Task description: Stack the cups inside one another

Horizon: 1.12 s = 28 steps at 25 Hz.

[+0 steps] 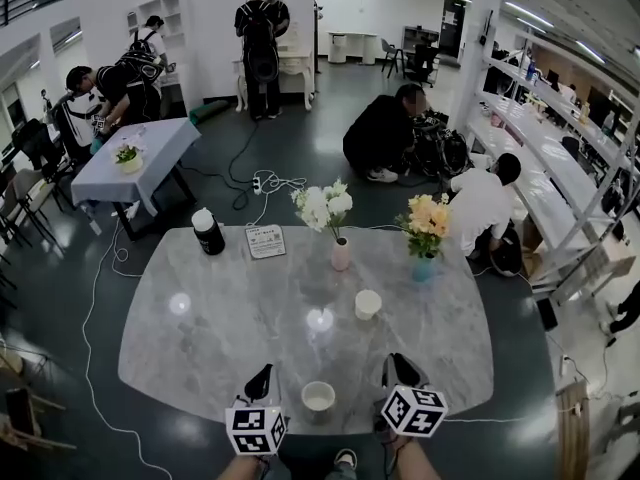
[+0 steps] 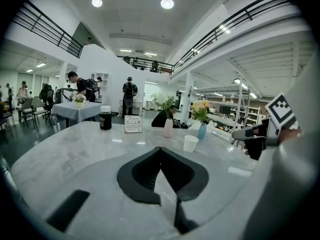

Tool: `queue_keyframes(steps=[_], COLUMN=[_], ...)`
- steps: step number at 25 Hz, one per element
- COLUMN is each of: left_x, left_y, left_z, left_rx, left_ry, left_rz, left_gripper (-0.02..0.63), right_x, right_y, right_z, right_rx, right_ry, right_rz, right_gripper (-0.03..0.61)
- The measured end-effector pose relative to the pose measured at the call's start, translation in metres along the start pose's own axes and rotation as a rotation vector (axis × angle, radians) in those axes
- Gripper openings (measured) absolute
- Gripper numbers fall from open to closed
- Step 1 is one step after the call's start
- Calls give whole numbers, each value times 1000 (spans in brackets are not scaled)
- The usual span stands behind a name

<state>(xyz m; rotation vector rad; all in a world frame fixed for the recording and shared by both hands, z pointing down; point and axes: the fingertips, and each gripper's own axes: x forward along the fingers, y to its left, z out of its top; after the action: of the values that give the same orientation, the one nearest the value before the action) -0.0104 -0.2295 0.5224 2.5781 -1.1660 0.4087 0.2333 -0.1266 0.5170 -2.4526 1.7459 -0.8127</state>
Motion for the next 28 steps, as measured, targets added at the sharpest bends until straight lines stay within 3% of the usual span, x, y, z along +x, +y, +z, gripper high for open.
queue_keyframes(steps=[16, 28], left_x=[3, 9], left_y=[43, 59], left_z=[-34, -50], left_rx=[-74, -86], left_ry=[68, 129], left_rz=[211, 250], left_gripper=[9, 9], right_x=[120, 172], right_y=[-18, -20], right_z=[-15, -35], right_rx=[-101, -194], right_ry=[98, 162], right_rz=[107, 94], right_gripper=[145, 233])
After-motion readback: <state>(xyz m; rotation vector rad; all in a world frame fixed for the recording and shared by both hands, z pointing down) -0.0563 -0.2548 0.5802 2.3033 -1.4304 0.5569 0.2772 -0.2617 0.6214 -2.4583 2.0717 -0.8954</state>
